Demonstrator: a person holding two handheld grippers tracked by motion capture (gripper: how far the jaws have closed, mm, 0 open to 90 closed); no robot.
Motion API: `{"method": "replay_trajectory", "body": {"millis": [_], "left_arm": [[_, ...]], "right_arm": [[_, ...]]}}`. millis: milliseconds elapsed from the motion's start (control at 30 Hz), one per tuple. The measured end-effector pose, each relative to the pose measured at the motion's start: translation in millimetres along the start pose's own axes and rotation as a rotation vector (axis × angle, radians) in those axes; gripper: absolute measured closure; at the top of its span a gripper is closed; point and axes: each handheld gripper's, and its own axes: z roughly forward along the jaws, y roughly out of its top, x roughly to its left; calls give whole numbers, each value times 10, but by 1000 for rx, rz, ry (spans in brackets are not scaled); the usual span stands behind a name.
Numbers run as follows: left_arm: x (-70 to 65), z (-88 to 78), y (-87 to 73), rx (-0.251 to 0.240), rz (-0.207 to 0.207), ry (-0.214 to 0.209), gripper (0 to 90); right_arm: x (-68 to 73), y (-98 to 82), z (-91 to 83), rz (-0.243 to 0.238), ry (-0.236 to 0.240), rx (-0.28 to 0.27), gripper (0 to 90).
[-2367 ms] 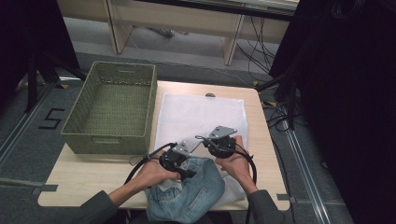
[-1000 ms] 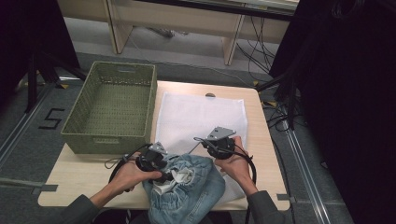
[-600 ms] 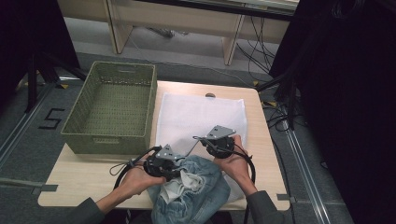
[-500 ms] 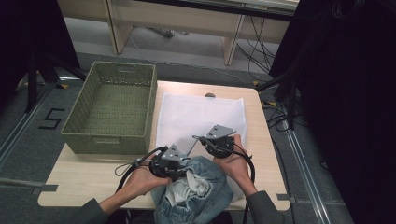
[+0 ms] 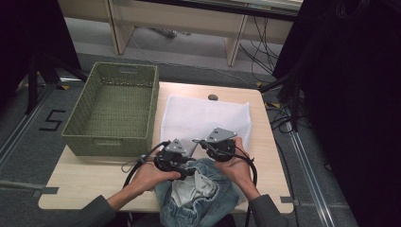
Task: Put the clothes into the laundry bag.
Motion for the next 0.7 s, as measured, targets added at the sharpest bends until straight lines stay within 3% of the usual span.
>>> {"method": "replay_trajectory", "body": {"millis": [100, 200, 300, 467, 500, 533, 567, 600, 700], "left_arm": [[171, -187, 14, -28, -57, 19, 391], [285, -249, -32, -7, -66, 75, 394], [347, -162, -115, 67, -33, 119, 393], [415, 136, -248, 166, -33, 115, 404], [440, 155, -256, 217, -5, 90, 439], [429, 186, -268, 213, 3, 79, 524], [398, 200, -267, 206, 20, 85, 615], [326, 226, -264, 152, 0, 95, 689], [169, 176, -168, 117, 64, 87, 782]], "right_arm": [[-21, -12, 0, -1, -4, 1, 895], [-25, -16, 18, 1, -4, 4, 895], [-11, -11, 27, 9, -2, 8, 895], [2, -7, 38, 1, -2, 13, 895], [0, -8, 42, -3, -2, 13, 895], [0, -10, 43, -5, -2, 13, 895], [-1, -11, 43, -6, -4, 12, 895], [-2, -11, 43, -6, -5, 11, 895], [-6, -8, 43, -13, -4, 15, 895]]}}
